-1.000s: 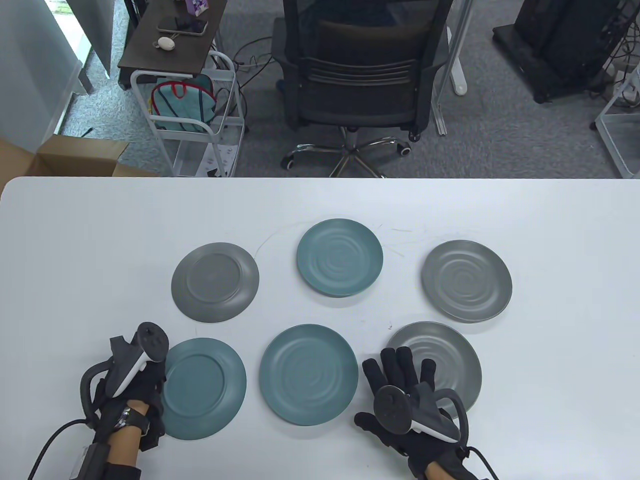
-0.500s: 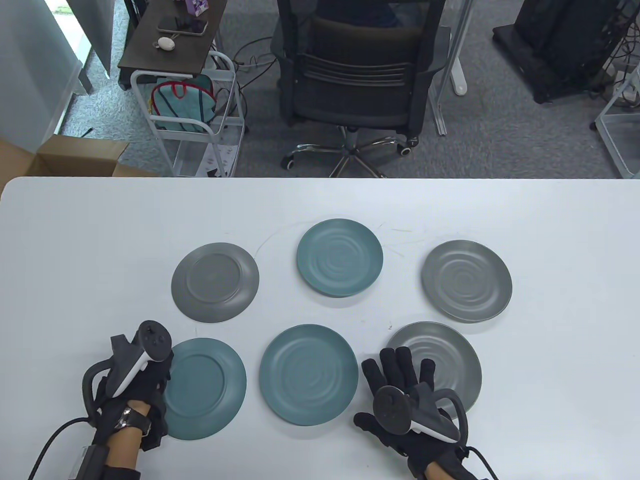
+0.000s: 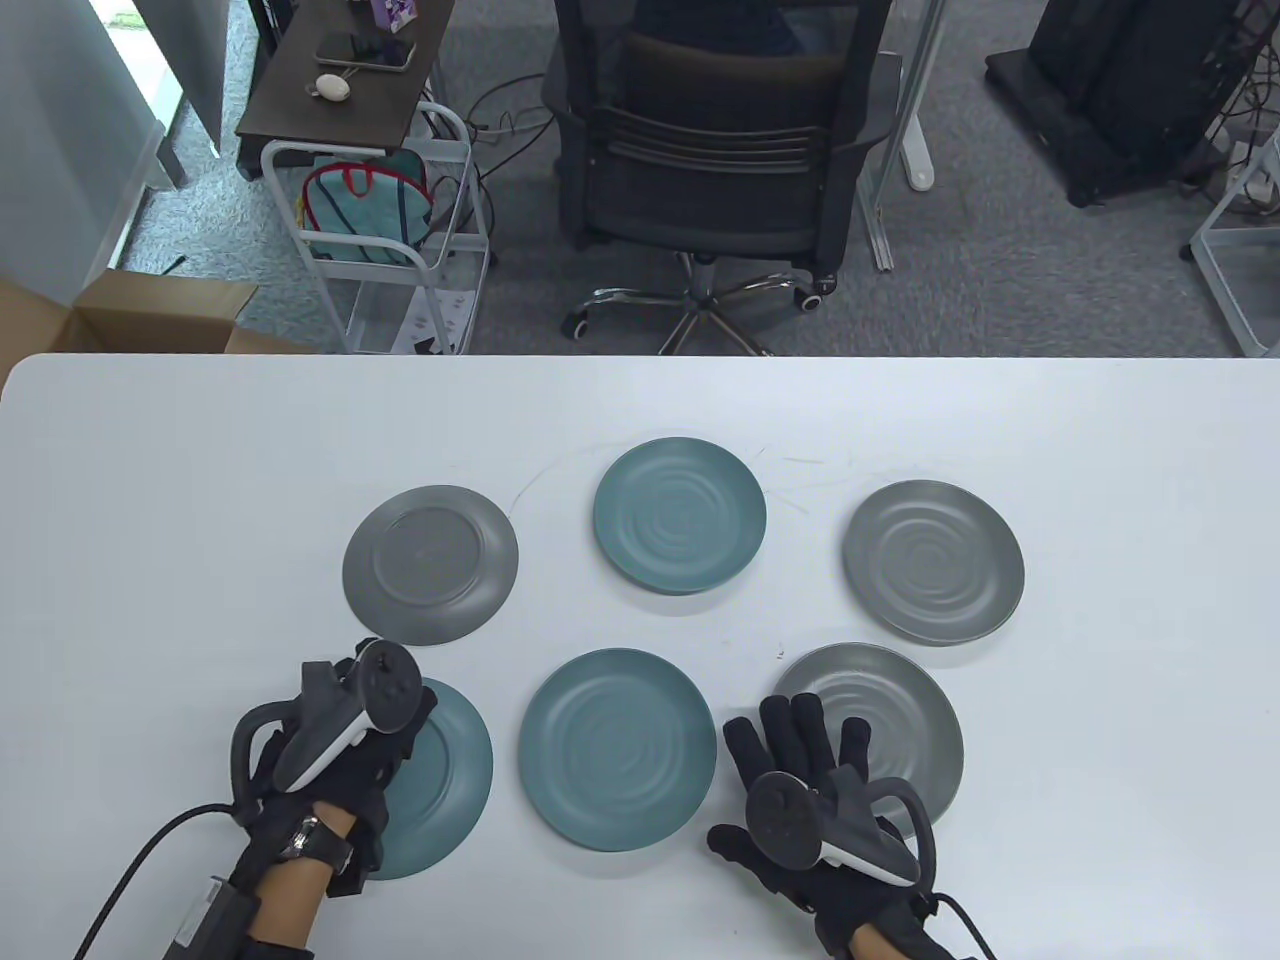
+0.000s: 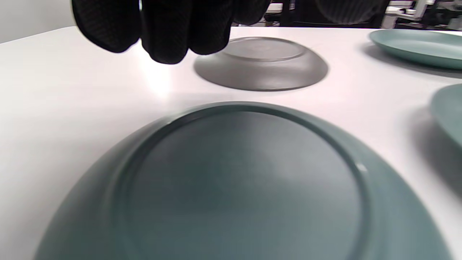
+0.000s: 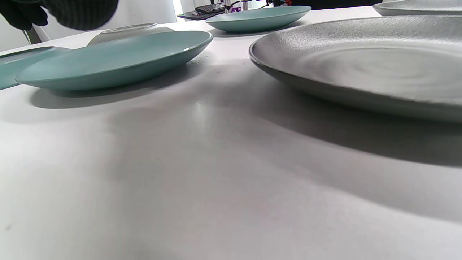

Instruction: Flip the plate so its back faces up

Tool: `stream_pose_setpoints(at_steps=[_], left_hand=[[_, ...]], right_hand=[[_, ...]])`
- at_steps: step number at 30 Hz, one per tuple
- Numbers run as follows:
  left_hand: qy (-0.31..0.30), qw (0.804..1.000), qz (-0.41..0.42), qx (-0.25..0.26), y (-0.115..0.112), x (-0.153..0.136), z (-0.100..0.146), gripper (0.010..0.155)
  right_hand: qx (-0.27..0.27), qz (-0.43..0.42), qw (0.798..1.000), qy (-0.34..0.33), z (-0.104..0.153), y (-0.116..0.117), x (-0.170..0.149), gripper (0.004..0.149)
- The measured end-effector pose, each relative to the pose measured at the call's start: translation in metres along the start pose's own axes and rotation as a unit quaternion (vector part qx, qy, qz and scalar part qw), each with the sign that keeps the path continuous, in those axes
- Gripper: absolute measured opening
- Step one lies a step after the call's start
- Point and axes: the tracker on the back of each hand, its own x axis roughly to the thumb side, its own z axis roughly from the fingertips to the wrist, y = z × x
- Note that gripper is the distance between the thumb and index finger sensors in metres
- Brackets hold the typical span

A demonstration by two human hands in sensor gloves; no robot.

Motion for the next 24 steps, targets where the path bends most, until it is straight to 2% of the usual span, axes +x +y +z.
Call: stream_pose_setpoints(at_steps=[12, 19, 24], left_hand=[[-0.128, 0.990, -0.051, 0.018, -0.003, 0.082, 0.029, 0.081], [-0.197, 0.977, -0.078, 0.006, -0.022, 0.127, 0.049, 0.082], [-0.223, 0.971, -0.081, -0.013, -0.039, 0.149, 0.054, 0.082]], right_hand=[[-0.002, 0.001, 1.000, 0.002, 0.000, 0.000, 0.000, 0.091], [-0.002, 0.000, 1.000, 0.004, 0.000, 0.000, -0.001, 0.091], [-0.001, 0.001, 1.000, 0.005, 0.000, 0.000, -0.001, 0.091]])
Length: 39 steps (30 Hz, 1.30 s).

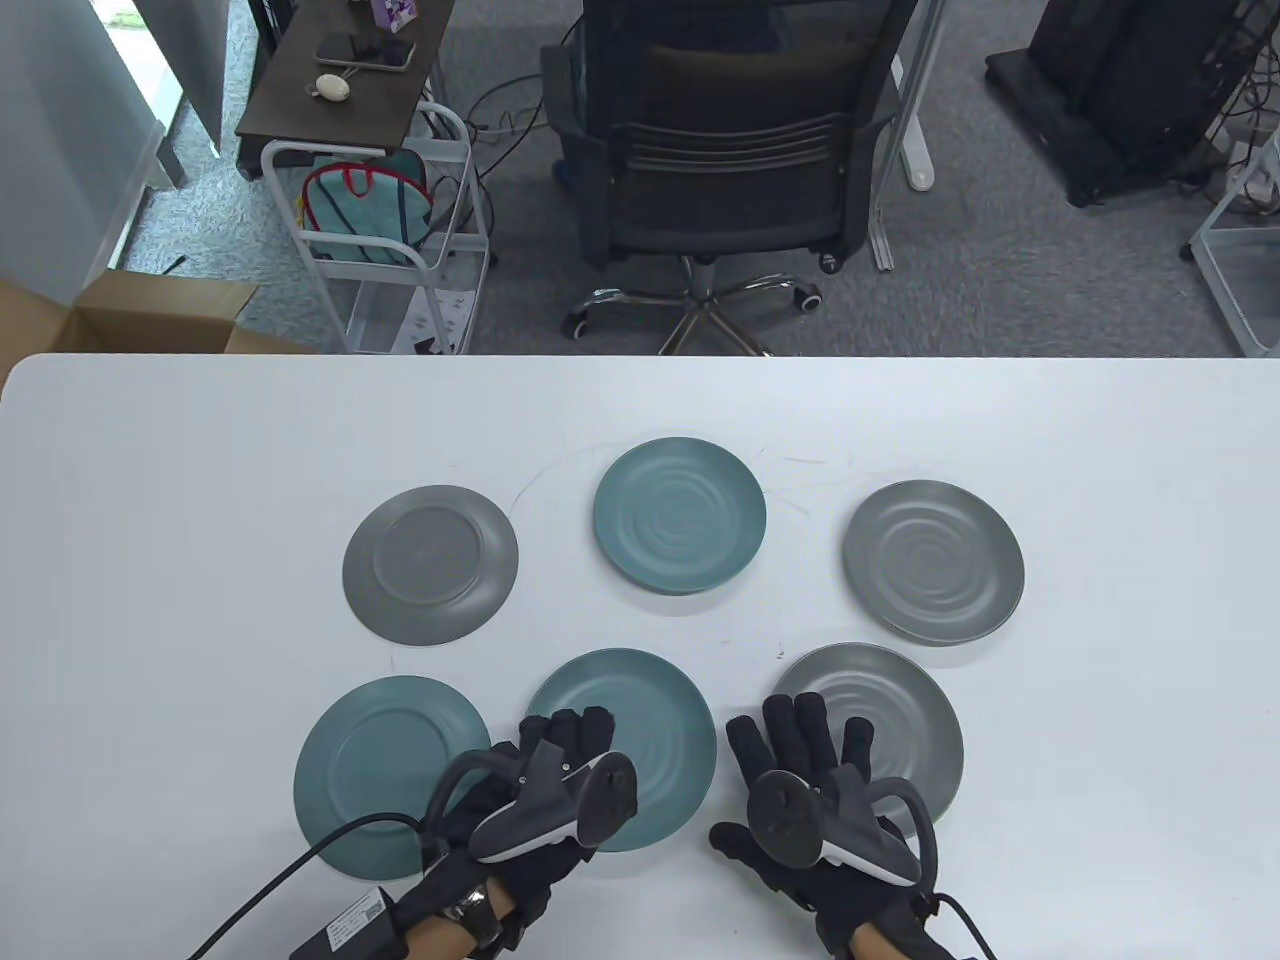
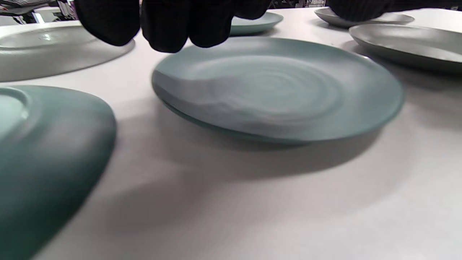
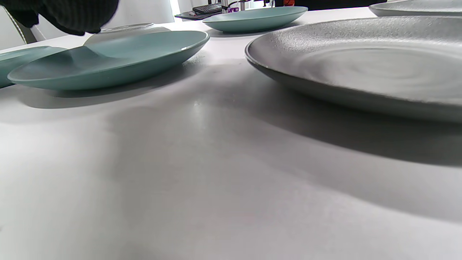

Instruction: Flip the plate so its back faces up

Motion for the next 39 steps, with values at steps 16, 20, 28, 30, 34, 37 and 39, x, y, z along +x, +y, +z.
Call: stream_pose_setpoints(at_steps=[16, 20, 28, 30, 34, 37, 39], left_hand=[[-0.044, 0.998, -0.029, -0.023, -0.029, 0.032, -0.002, 0.086], [-0.044, 0.997, -0.062, -0.016, -0.034, 0.038, -0.001, 0.086], [-0.039, 0.995, -0.096, 0.015, -0.041, 0.043, 0.000, 0.081], [-0.039, 0.994, -0.102, 0.017, -0.042, 0.045, 0.000, 0.080], [-0.046, 0.992, -0.116, 0.022, -0.042, 0.049, 0.000, 0.077], [-0.049, 0.991, -0.120, 0.024, -0.042, 0.051, 0.000, 0.076], [-0.049, 0.991, -0.117, 0.031, -0.040, 0.051, 0.001, 0.075]], right_hand=[[0.002, 0.004, 1.000, 0.005, 0.000, 0.000, -0.001, 0.090], [0.001, 0.004, 1.000, 0.006, 0.000, 0.000, -0.001, 0.090], [0.001, 0.002, 1.000, 0.007, -0.001, 0.000, -0.002, 0.090], [0.001, 0.002, 1.000, 0.007, -0.001, -0.001, -0.002, 0.090], [0.000, -0.001, 1.000, 0.006, 0.000, -0.001, -0.003, 0.090], [-0.003, -0.003, 1.000, 0.007, 0.000, -0.001, -0.004, 0.091], [-0.007, -0.005, 1.000, 0.007, 0.001, -0.003, -0.005, 0.090]])
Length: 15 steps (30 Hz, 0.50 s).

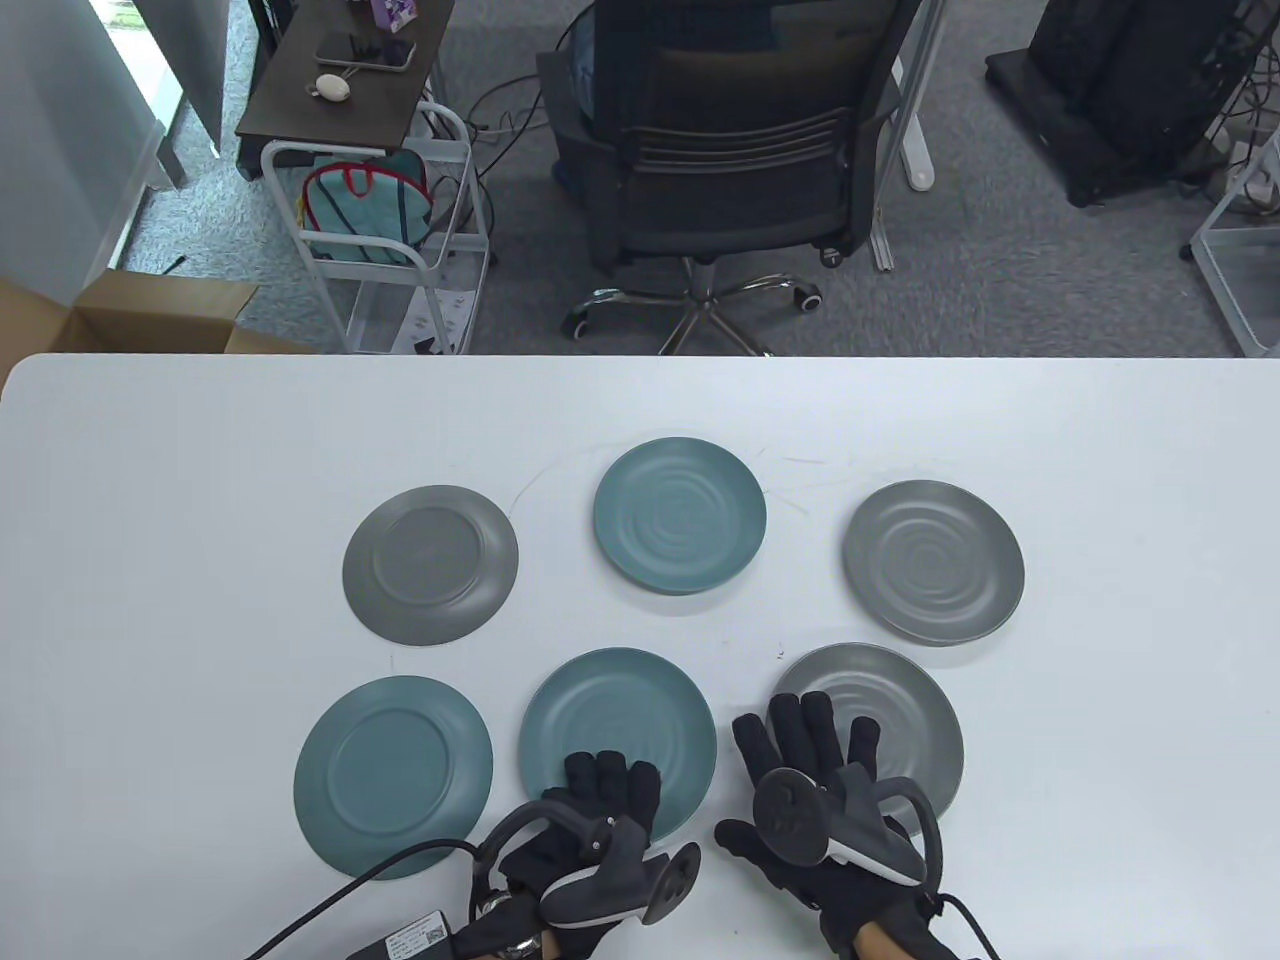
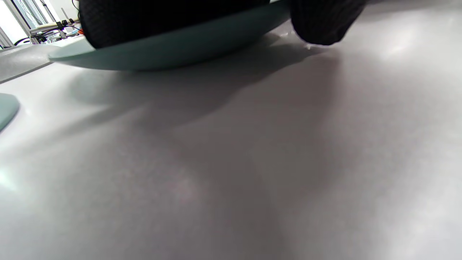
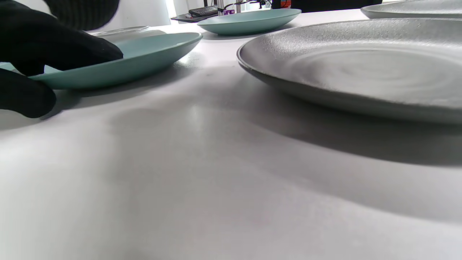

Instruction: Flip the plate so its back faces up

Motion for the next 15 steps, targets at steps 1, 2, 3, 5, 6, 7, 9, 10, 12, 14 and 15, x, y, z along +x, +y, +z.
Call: stream_pose_setpoints(at_steps=[1, 2, 3, 5, 6, 7, 9, 10, 12, 14, 15], left_hand=[[-0.001, 1.000, 0.003, 0.002, 0.001, -0.001, 0.000, 0.074], [0.000, 1.000, 0.008, 0.004, 0.003, -0.002, 0.001, 0.073], [0.001, 1.000, 0.015, 0.007, 0.006, -0.004, 0.002, 0.072], [0.001, 1.000, 0.026, 0.013, 0.010, -0.008, 0.003, 0.070], [0.002, 0.999, 0.036, 0.017, 0.013, -0.011, 0.003, 0.069], [0.002, 0.999, 0.044, 0.022, 0.016, -0.014, 0.004, 0.068], [0.002, 0.997, 0.072, 0.037, 0.023, -0.021, 0.005, 0.066], [0.001, 0.996, 0.082, 0.040, 0.026, -0.024, 0.005, 0.066], [0.003, 0.992, 0.113, 0.047, 0.034, -0.032, 0.006, 0.065], [0.001, 0.987, 0.150, 0.059, 0.043, -0.040, 0.008, 0.064], [0.002, 0.985, 0.163, 0.062, 0.046, -0.043, 0.008, 0.064]], right_hand=[[-0.002, -0.001, 1.000, 0.000, 0.000, -0.001, 0.000, 0.091], [-0.004, -0.003, 1.000, 0.001, 0.001, -0.002, -0.001, 0.091], [-0.007, -0.006, 1.000, 0.001, 0.002, -0.003, -0.002, 0.091], [-0.013, -0.010, 1.000, 0.003, 0.003, -0.005, -0.004, 0.091], [-0.016, -0.012, 1.000, 0.004, 0.004, -0.005, -0.005, 0.091], [-0.016, -0.012, 1.000, 0.004, 0.004, -0.006, -0.006, 0.091], [-0.018, -0.015, 1.000, 0.005, 0.005, -0.006, -0.007, 0.091], [-0.018, -0.015, 1.000, 0.005, 0.005, -0.006, -0.007, 0.091], [-0.016, -0.014, 1.000, 0.004, 0.005, -0.006, -0.007, 0.091], [-0.014, -0.013, 1.000, 0.003, 0.004, -0.006, -0.006, 0.090], [-0.014, -0.013, 1.000, 0.002, 0.004, -0.005, -0.006, 0.091]])
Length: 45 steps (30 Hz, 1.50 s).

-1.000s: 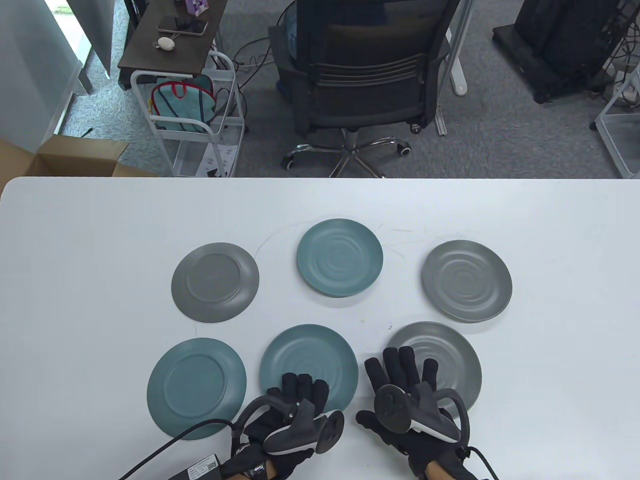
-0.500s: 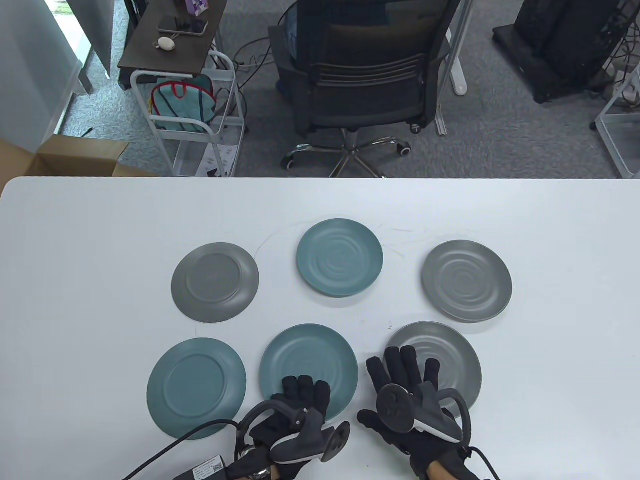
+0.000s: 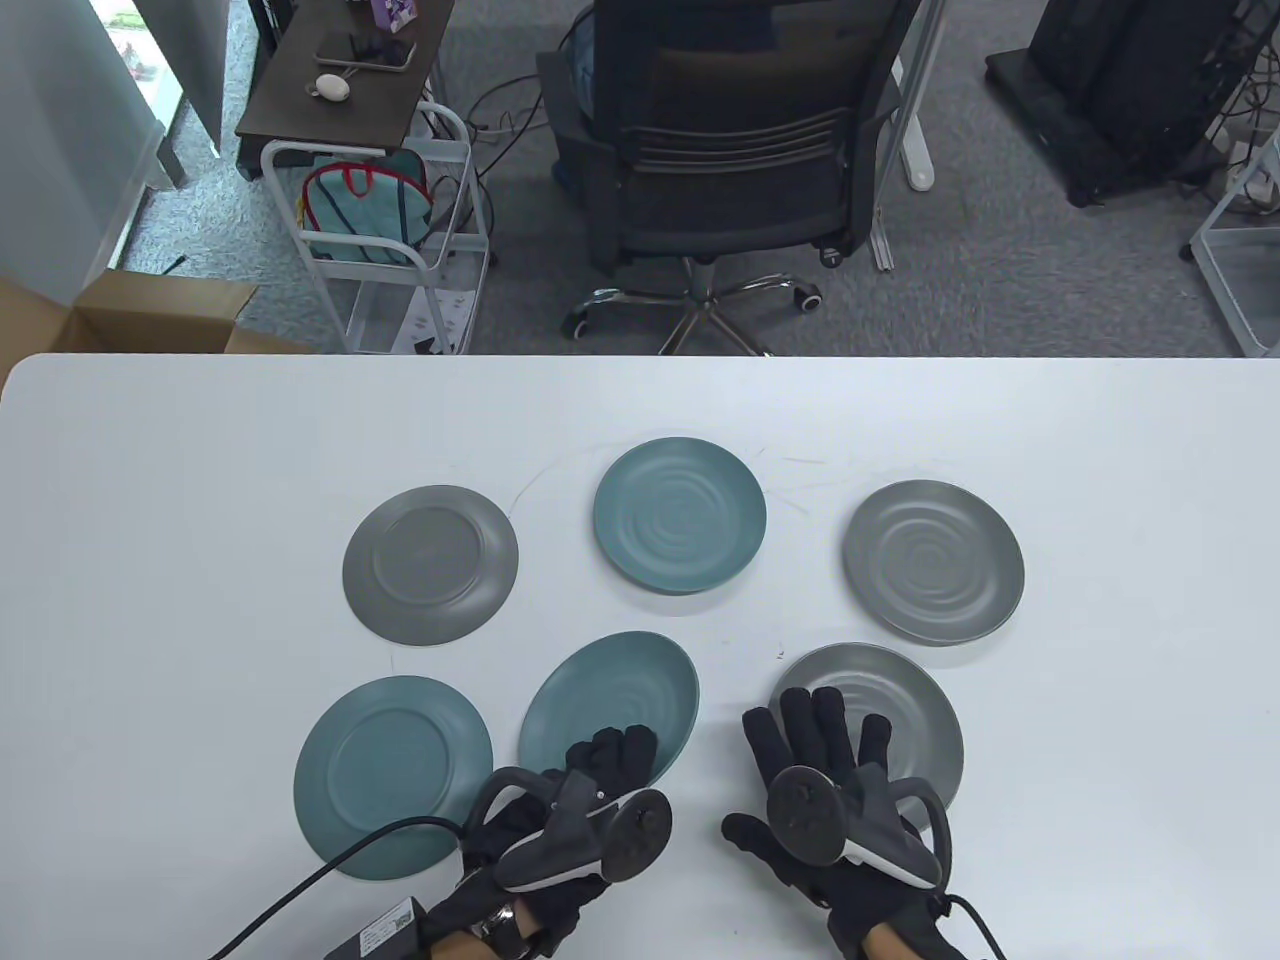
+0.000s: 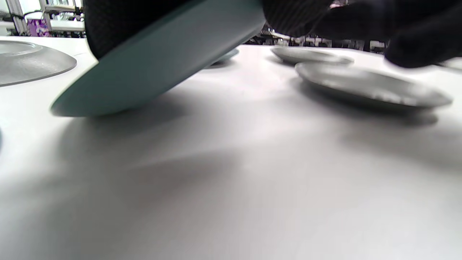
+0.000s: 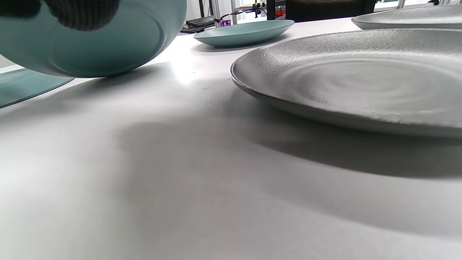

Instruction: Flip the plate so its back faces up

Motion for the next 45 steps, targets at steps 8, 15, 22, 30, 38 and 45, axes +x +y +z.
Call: stream_pose_setpoints(at_steps=[8, 15, 22, 30, 38, 45], left_hand=[[-0.009, 0.988, 0.155, 0.017, 0.036, -0.024, 0.002, 0.062], [-0.016, 0.962, 0.271, 0.009, 0.048, -0.042, 0.003, 0.061], [-0.005, 0.928, 0.373, 0.001, 0.050, -0.062, -0.002, 0.060], [0.030, 0.881, 0.473, -0.016, 0.038, -0.089, -0.011, 0.058], [0.088, 0.869, 0.486, -0.022, 0.026, -0.113, -0.017, 0.060], [0.135, 0.866, 0.480, -0.037, 0.011, -0.132, -0.021, 0.062]], right_hand=[[0.002, 0.001, 1.000, -0.002, 0.000, 0.000, 0.001, 0.090], [0.002, 0.001, 1.000, -0.004, -0.001, 0.001, 0.003, 0.090], [0.001, 0.002, 1.000, -0.005, 0.000, 0.001, 0.004, 0.090], [0.002, 0.001, 1.000, -0.008, 0.000, 0.001, 0.005, 0.090], [0.003, 0.000, 1.000, -0.010, 0.000, 0.002, 0.005, 0.090], [0.005, 0.003, 1.000, -0.010, 0.000, 0.003, 0.006, 0.090]])
